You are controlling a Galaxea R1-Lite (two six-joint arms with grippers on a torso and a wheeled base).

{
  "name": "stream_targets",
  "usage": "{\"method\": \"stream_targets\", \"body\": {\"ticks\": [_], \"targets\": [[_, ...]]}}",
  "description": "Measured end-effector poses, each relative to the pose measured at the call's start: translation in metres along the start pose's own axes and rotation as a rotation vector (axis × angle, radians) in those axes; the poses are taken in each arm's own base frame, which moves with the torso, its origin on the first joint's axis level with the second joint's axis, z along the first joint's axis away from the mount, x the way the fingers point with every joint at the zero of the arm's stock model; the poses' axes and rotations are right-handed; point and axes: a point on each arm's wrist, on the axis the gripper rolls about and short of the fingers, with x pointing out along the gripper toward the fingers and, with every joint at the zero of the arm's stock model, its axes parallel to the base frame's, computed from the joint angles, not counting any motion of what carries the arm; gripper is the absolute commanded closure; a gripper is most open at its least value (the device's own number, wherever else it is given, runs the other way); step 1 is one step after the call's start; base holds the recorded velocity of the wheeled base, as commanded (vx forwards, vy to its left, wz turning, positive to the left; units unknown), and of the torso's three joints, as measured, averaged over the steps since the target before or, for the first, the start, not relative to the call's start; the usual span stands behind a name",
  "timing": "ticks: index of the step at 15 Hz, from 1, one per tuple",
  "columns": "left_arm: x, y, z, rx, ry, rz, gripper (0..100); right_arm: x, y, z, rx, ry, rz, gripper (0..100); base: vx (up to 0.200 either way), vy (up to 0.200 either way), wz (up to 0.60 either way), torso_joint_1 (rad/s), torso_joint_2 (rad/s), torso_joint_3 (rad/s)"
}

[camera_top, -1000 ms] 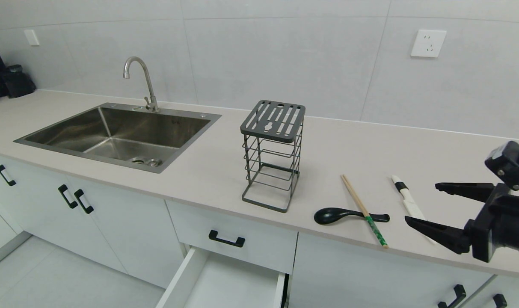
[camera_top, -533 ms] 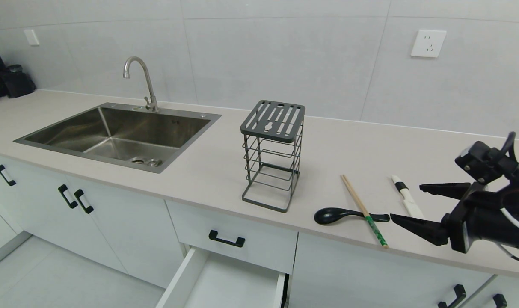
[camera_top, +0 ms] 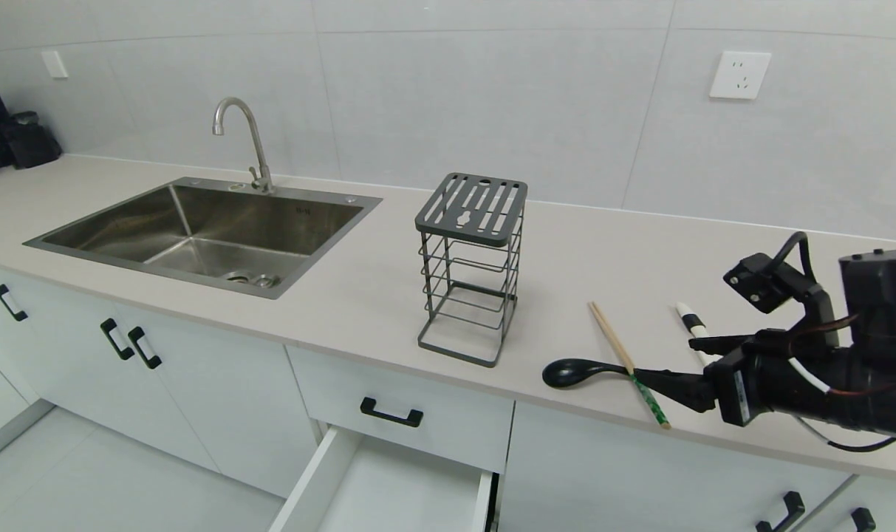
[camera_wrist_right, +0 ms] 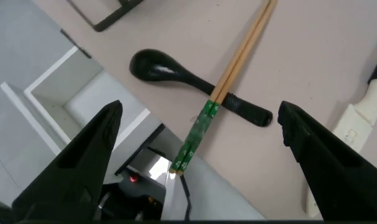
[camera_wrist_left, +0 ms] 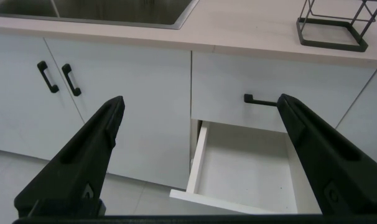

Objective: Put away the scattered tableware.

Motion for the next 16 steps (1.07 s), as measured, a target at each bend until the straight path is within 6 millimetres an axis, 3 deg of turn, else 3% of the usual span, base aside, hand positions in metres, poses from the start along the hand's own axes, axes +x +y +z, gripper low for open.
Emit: {"method": "stream_targets", "body": {"ticks": [8,16], "targets": [[0.000,0.000,0.000,0.000,0.000,0.000,0,0.017,0.016,-0.003,0.190,0.051,-0.105,0,0.000,0.000,0.00,0.000,0.00,0.000],[0.000,0.000,0.000,0.000,0.000,0.000,0,0.030,0.022,-0.024,0.188,0.153,-0.114,0,0.000,0.000,0.00,0.000,0.00,0.000]]}}
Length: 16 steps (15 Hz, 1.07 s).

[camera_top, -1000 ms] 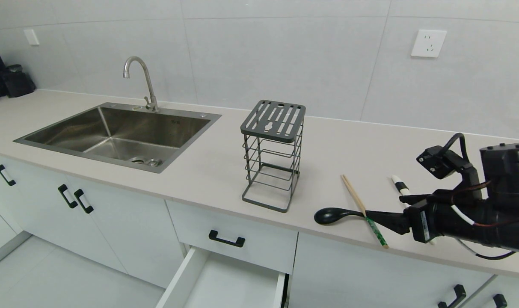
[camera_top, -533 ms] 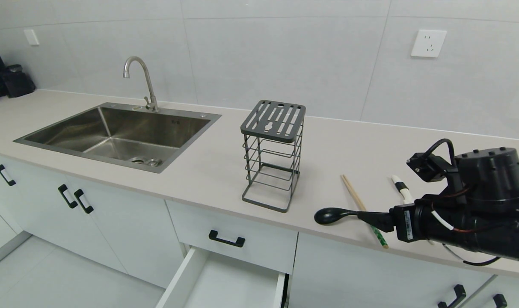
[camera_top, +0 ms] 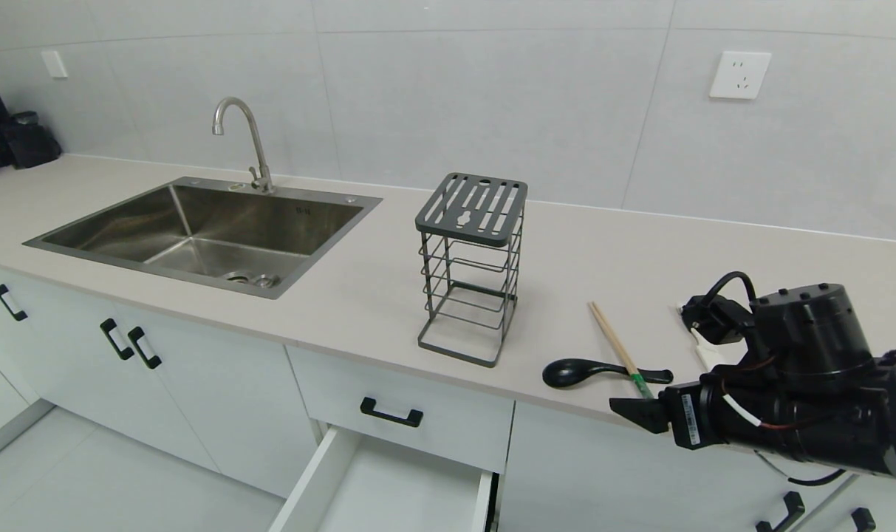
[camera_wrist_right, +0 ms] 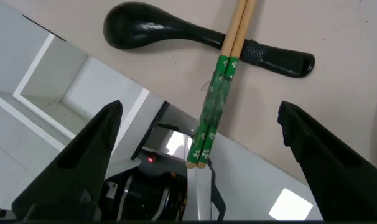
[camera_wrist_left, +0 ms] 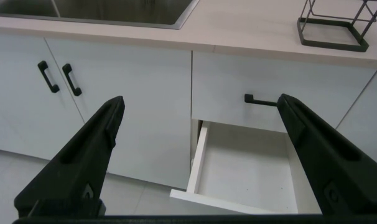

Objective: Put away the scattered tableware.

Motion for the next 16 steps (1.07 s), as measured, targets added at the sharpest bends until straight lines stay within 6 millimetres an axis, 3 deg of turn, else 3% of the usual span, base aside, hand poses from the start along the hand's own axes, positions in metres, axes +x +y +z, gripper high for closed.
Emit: {"method": "stream_targets", "body": {"ticks": [9,10,16], "targets": [[0.000,0.000,0.000,0.000,0.000,0.000,0,0.019,0.005,0.003,-0.010,0.033,0.005,0,0.000,0.000,0.00,0.000,0.00,0.000],[0.000,0.000,0.000,0.000,0.000,0.000,0,0.022,0.005,0.003,-0.010,0.039,0.004,100,0.000,0.000,0.00,0.000,0.00,0.000],[0.000,0.000,0.000,0.000,0.000,0.000,0,0.037,0.001,0.007,0.003,0.059,-0.021,100,0.000,0.000,0.00,0.000,0.00,0.000]]}}
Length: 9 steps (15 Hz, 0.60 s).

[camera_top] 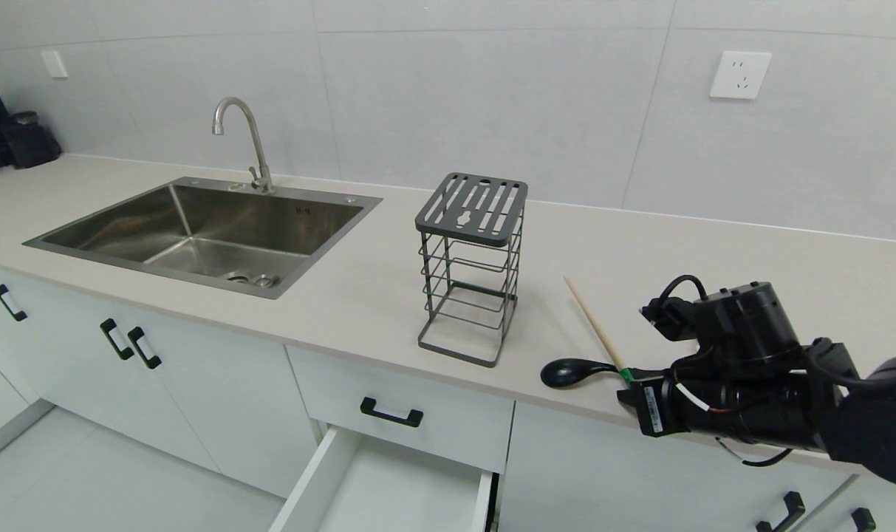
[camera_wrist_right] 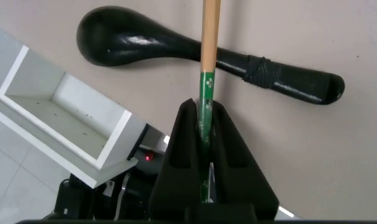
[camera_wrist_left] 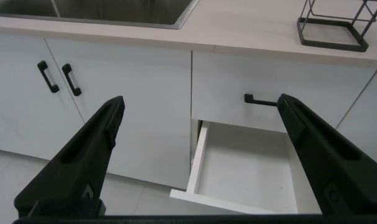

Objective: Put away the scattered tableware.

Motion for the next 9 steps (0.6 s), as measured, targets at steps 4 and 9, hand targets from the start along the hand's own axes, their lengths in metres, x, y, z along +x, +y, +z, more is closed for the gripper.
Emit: {"method": "stream_targets", "body": {"ticks": [4,9], "targets": [[0.000,0.000,0.000,-0.001,0.000,0.000,0,-0.004,-0.011,0.005,0.031,-0.026,-0.041,100,0.000,0.000,0.00,0.000,0.00,0.000],[0.000,0.000,0.000,-0.001,0.000,0.000,0,-0.039,-0.012,0.010,0.034,-0.135,-0.023,100,0.000,0.000,0.00,0.000,0.00,0.000]]}}
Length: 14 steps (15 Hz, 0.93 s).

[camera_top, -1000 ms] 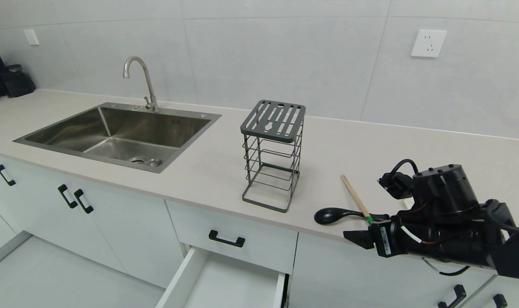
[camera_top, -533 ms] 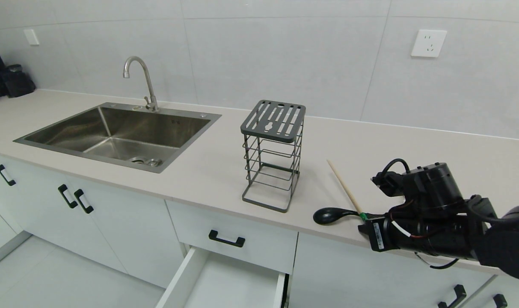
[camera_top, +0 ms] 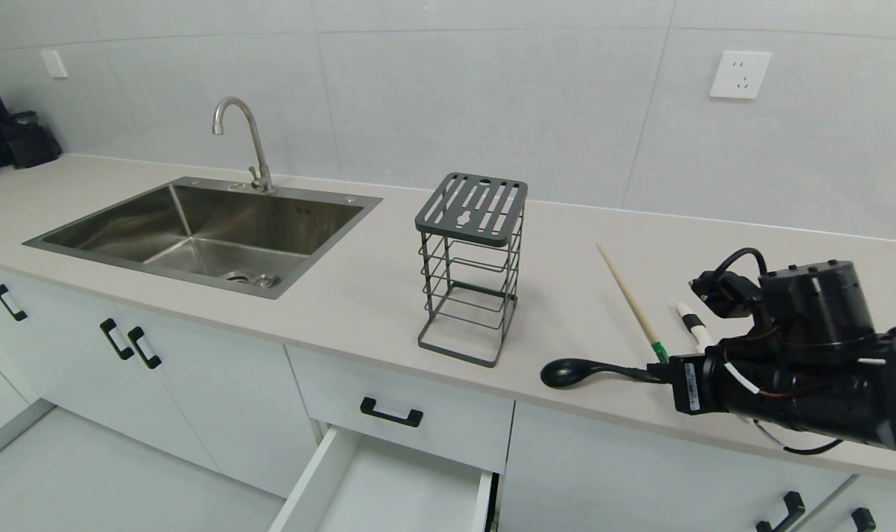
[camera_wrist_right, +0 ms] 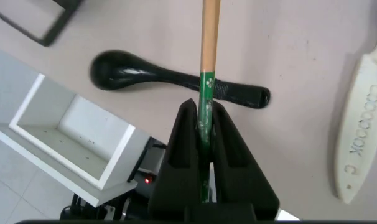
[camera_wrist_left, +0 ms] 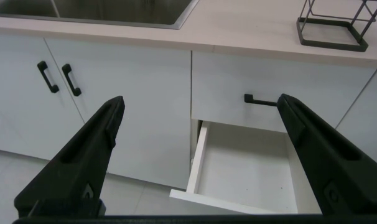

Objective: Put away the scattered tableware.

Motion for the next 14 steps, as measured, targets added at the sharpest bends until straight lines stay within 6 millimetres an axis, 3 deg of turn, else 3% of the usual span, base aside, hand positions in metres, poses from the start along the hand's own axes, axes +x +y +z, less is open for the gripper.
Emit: {"method": "stream_targets", "body": {"ticks": [4,8,14], "targets": [[0.000,0.000,0.000,0.000,0.000,0.000,0,-0.042,0.000,0.002,-0.048,-0.122,0.040,100,0.000,0.000,0.00,0.000,0.00,0.000],[0.000,0.000,0.000,0.000,0.000,0.000,0,-0.086,0.006,0.006,-0.322,-0.277,0.204,100,0.000,0.000,0.00,0.000,0.00,0.000],[0.000,0.000,0.000,0.000,0.000,0.001,0,-0.107,0.034,-0.003,-0.461,-0.321,0.455,100,0.000,0.000,0.00,0.000,0.00,0.000]]}}
